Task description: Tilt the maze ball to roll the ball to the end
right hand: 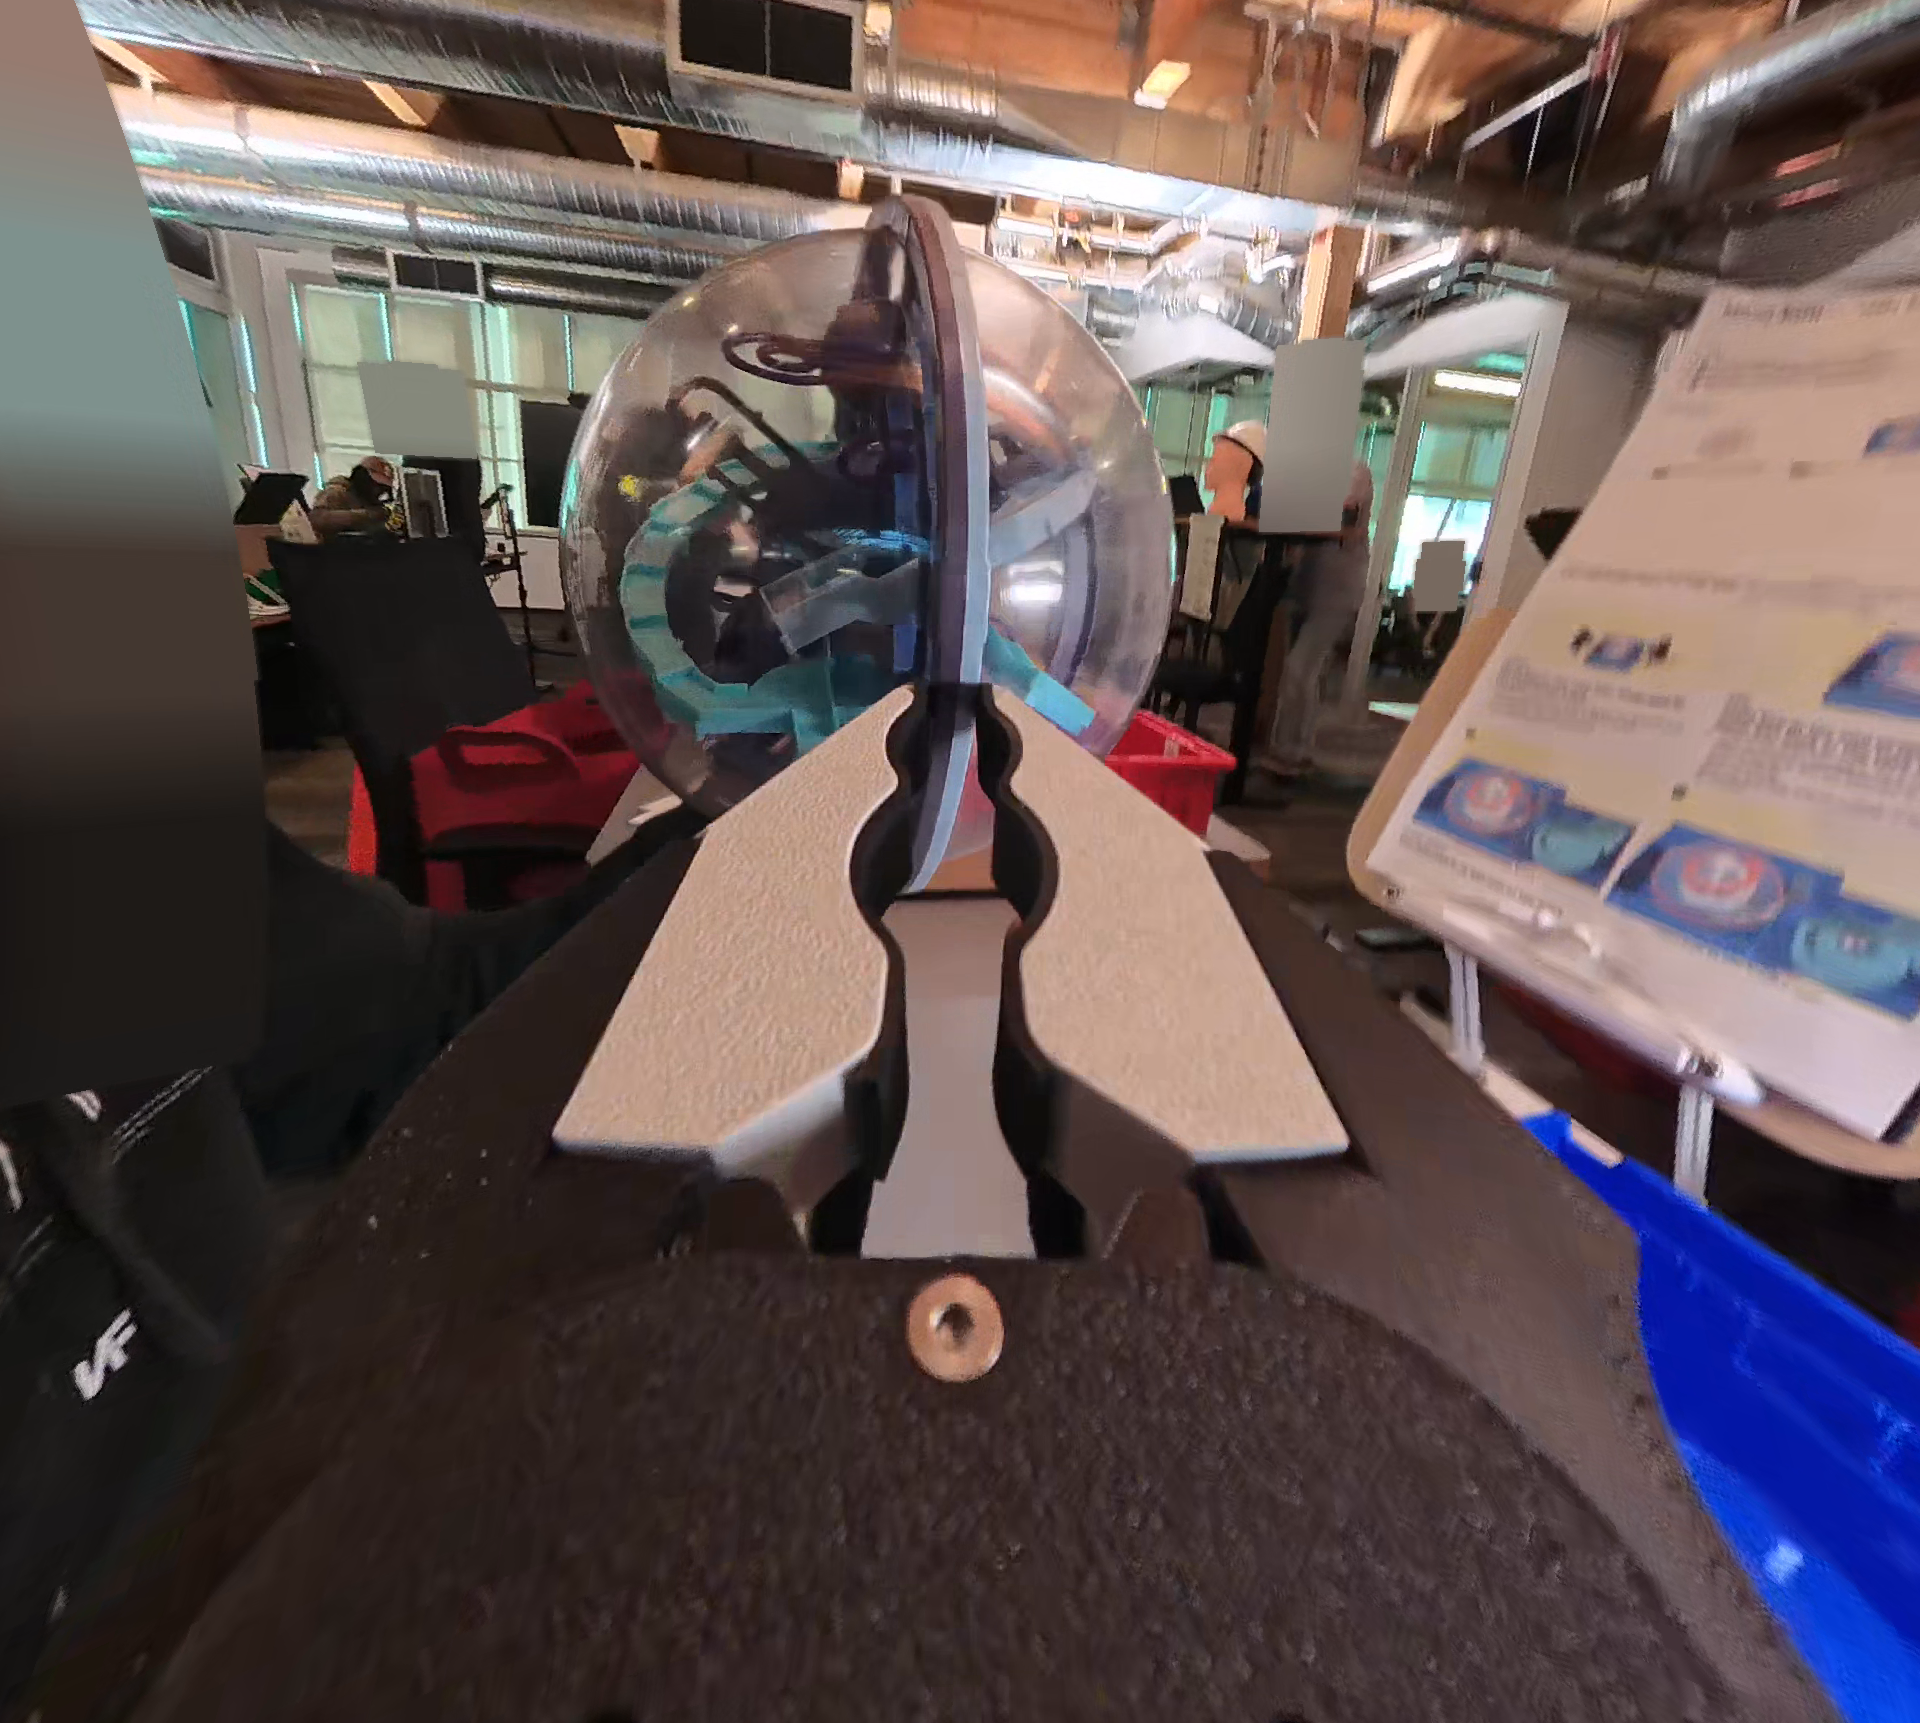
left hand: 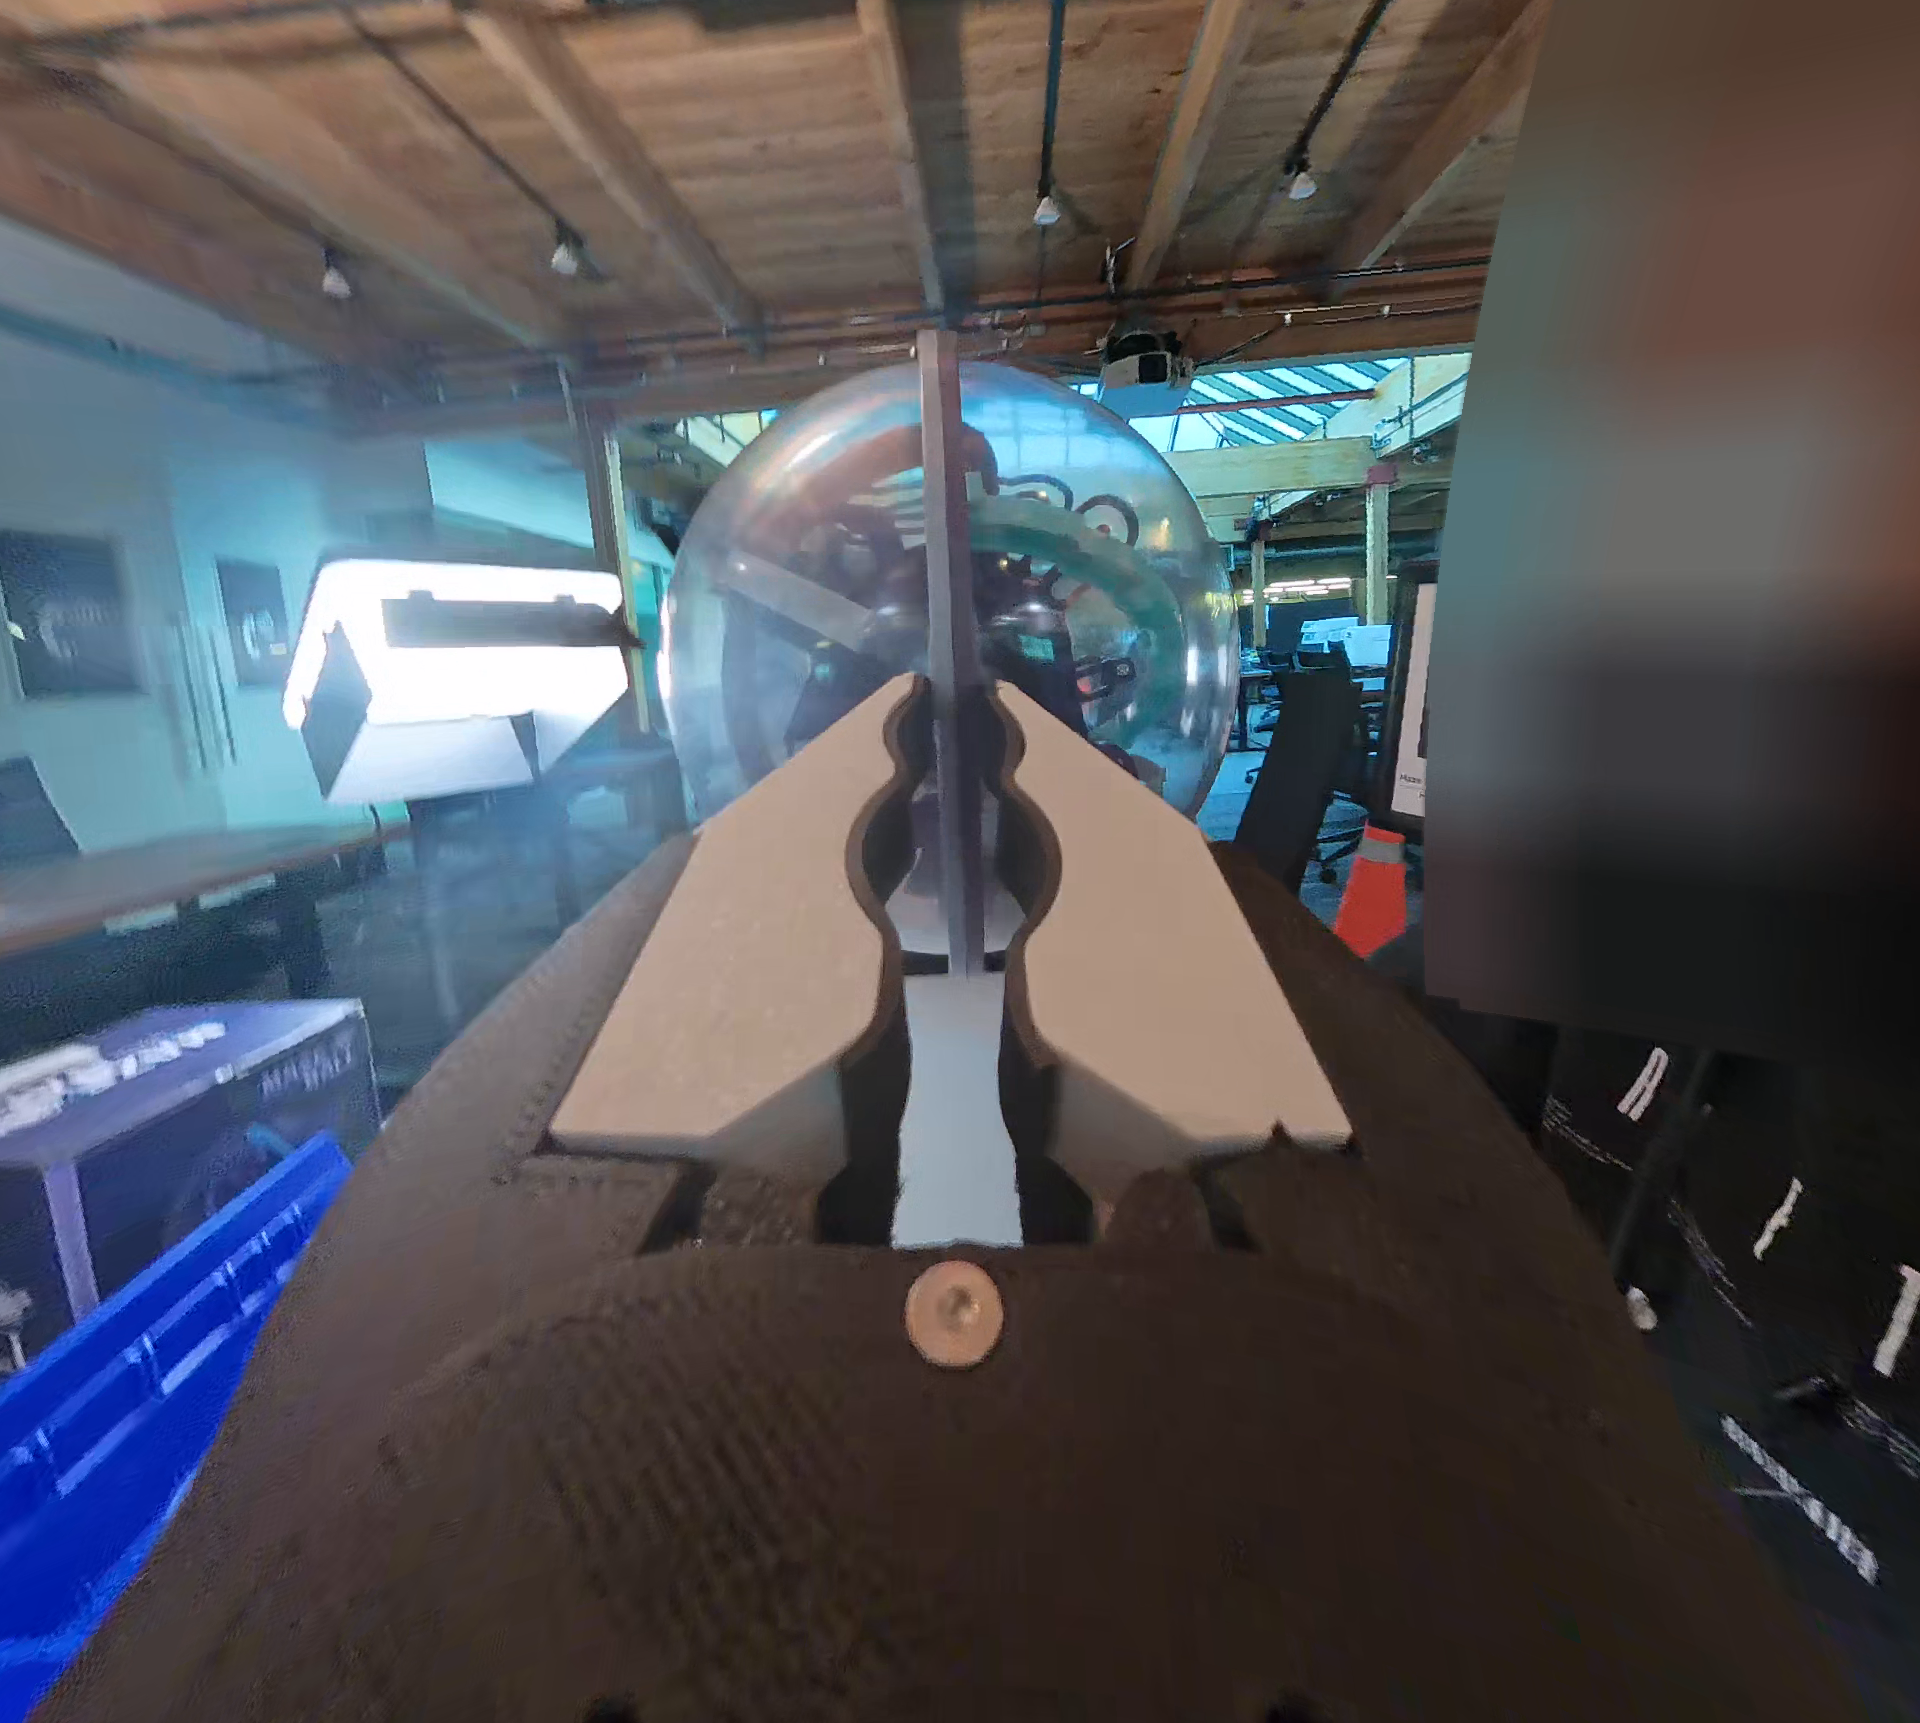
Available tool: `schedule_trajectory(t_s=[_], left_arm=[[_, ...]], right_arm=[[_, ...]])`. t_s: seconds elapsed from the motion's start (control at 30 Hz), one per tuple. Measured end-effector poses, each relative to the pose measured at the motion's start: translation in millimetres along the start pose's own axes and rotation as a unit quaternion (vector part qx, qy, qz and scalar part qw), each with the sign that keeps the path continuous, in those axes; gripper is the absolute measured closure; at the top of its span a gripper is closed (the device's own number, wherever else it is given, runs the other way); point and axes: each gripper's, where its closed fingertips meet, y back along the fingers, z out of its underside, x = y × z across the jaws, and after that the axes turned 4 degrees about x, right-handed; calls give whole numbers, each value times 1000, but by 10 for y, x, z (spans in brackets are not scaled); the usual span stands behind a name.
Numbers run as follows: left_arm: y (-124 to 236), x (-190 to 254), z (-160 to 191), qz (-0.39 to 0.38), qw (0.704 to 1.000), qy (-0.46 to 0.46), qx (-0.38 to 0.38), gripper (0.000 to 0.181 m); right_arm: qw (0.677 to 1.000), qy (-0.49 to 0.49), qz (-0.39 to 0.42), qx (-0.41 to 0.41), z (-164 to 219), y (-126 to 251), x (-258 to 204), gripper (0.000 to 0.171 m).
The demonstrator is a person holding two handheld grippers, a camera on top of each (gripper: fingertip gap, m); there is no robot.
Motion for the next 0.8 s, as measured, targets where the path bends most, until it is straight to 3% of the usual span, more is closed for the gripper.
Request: schedule_trajectory(t_s=[0.13, 0.27, 0.57, 0.8], left_arm=[[-43, 194, -218, 16, 998, -59, 24, 174], [-54, 329, -276, 10, 995, -104, 7, 173], [-78, 247, -258, -29, 995, -92, -6, 173], [-74, 313, -246, 4, 992, -129, 11, 174]], right_arm=[[998, 59, -3, 20, -147, -101, -126, 165], [997, 75, -6, 18, -7, -133, -104, 165], [1000, -4, -10, 23, 419, -190, 89, 166], [998, 51, 5, 39, 253, -162, 68, 165]])
